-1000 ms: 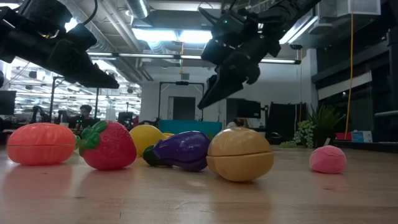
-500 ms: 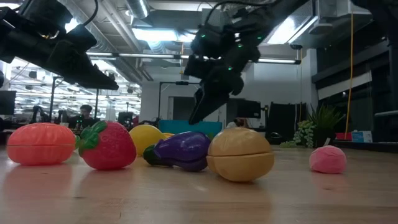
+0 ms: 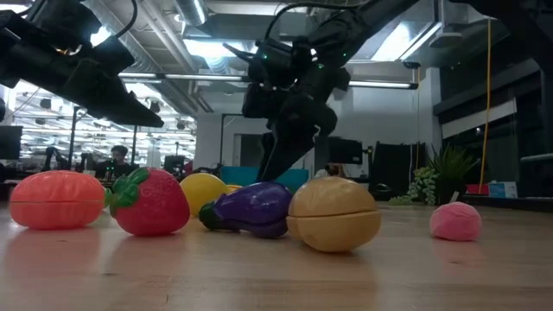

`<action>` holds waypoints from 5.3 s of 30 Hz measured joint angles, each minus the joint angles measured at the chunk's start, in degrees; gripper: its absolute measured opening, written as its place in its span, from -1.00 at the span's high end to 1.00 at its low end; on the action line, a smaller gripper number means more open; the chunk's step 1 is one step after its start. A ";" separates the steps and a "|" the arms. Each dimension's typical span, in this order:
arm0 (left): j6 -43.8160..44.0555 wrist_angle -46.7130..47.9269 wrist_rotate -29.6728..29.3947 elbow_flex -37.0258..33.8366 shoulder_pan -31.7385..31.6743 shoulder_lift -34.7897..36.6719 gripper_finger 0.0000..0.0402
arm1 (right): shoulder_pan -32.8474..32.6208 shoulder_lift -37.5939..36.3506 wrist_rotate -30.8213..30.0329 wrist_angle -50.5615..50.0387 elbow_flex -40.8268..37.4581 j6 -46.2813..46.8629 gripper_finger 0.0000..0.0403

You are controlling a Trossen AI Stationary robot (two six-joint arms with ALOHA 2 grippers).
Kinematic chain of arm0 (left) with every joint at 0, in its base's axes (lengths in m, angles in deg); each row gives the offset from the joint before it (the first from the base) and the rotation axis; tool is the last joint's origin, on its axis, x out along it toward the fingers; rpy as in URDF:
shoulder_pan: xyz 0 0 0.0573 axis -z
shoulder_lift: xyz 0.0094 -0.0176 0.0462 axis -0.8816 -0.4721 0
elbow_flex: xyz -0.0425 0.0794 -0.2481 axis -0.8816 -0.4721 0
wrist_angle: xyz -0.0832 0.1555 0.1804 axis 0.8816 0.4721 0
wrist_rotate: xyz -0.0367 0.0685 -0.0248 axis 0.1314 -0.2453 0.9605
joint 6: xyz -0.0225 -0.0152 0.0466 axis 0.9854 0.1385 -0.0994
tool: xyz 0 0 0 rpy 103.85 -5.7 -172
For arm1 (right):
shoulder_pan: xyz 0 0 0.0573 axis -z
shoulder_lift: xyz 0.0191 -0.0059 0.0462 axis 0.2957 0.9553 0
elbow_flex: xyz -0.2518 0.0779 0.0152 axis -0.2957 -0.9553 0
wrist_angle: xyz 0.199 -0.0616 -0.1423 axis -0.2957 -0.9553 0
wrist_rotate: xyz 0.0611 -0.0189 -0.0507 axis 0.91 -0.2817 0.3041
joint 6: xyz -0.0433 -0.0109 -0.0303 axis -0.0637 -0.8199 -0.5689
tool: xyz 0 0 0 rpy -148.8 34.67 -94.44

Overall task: Pick and placing Produce into tupperware
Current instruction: Put the cherry into the blue bin

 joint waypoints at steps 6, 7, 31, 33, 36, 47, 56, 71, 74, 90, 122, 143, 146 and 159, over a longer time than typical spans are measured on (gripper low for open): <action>0.07 0.02 0.00 0.00 0.00 -0.02 0.15 | -0.62 1.08 -1.00 1.99 -0.02 -0.37 -0.19; 0.07 0.05 0.02 0.00 0.00 0.00 0.15 | -0.59 1.53 -1.03 2.48 -0.01 -0.36 -0.19; 0.17 0.55 -0.20 0.00 0.01 -0.02 0.15 | -0.59 3.78 -3.50 3.48 -0.04 0.46 -0.03; 0.17 0.55 -0.22 0.00 0.00 -0.02 0.15 | -0.59 3.78 -3.49 3.48 -0.04 0.46 0.07; 0.17 0.55 -0.22 0.00 0.00 -0.02 0.15 | -0.55 3.78 -3.49 3.23 -0.04 0.46 0.25; 0.17 0.55 -0.22 0.00 0.01 -0.02 0.15 | -0.46 3.76 -3.45 2.18 -0.04 0.48 0.49; 0.17 0.55 -0.22 0.00 0.00 -0.02 0.15 | -0.44 2.63 -3.70 -4.74 0.43 0.68 0.49; 0.17 0.83 -1.10 0.00 0.01 -0.20 0.15 | 2.73 -7.73 -8.85 -16.30 6.80 0.76 0.49; 0.17 0.91 -1.10 0.00 0.02 -0.20 0.15 | 2.90 -10.59 -9.98 -18.52 6.78 0.90 0.49; 0.20 0.94 -1.10 0.00 0.02 -0.20 0.15 | 7.80 -30.95 -18.07 -15.98 -16.01 9.98 0.49; 2.99 0.85 -1.08 0.00 0.02 -0.20 0.15 | 26.94 -62.67 25.29 36.79 -53.66 6.85 0.49; 2.84 0.90 -1.10 0.00 0.02 -0.20 0.15 | 30.21 -52.34 33.23 73.72 -63.63 11.68 0.49; 2.78 0.90 -1.10 0.00 0.02 -0.20 0.15 | 29.58 -46.76 33.19 80.56 -63.28 13.59 0.49; 2.78 0.93 -1.10 0.00 0.00 -0.20 0.15 | 29.46 -28.45 28.23 85.32 -49.02 15.62 0.49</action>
